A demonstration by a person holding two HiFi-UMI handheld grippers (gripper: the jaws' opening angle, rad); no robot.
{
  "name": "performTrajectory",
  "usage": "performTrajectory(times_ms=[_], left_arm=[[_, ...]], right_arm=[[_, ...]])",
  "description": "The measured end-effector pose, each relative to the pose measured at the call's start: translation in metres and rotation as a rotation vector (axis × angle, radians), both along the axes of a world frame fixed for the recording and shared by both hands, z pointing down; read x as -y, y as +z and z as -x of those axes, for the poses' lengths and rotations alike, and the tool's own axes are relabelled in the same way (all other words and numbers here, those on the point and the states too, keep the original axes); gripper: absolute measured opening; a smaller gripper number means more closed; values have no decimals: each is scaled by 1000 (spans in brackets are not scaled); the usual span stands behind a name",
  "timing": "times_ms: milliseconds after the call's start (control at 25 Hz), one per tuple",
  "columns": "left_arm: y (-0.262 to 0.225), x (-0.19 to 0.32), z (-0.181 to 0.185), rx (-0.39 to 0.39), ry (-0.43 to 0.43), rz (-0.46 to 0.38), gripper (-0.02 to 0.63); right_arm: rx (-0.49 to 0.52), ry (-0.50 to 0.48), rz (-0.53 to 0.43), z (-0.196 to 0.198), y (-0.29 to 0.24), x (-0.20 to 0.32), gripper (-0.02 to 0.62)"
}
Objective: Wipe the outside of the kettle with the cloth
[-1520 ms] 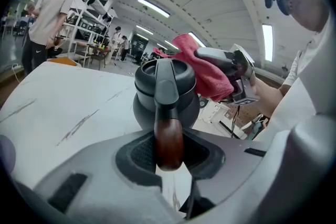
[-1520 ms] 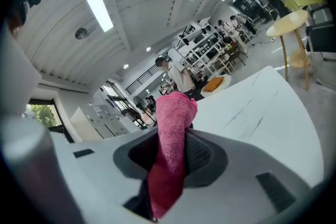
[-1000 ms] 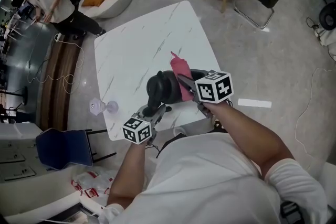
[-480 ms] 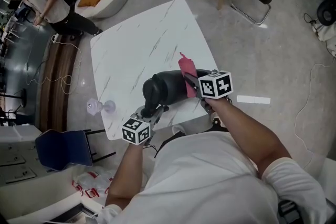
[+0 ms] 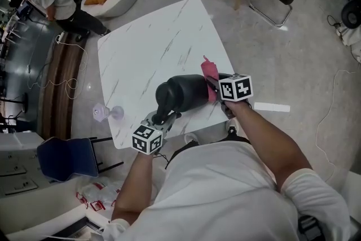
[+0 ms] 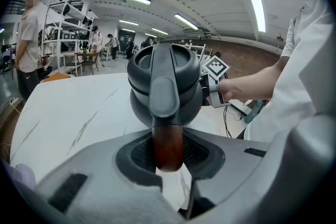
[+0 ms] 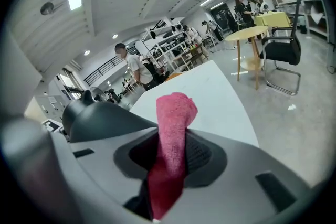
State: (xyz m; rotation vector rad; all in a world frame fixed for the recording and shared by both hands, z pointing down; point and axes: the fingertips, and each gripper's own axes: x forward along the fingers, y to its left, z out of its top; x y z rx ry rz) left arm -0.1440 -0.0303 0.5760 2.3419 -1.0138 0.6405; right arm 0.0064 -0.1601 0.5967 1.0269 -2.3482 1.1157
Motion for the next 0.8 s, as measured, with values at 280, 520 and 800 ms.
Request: performTrajectory(times_ms=[280, 520, 800], left_arm=[[0, 0, 0, 9, 7, 2, 94], [3, 0, 0, 39, 25, -4, 94], [-1, -1, -6, 139, 115, -61, 94]], right_arm=[[-57, 4, 23, -11, 20, 4, 118], [-84, 15, 43, -38, 31, 4, 118], [106, -78, -73, -43, -48, 5, 120]])
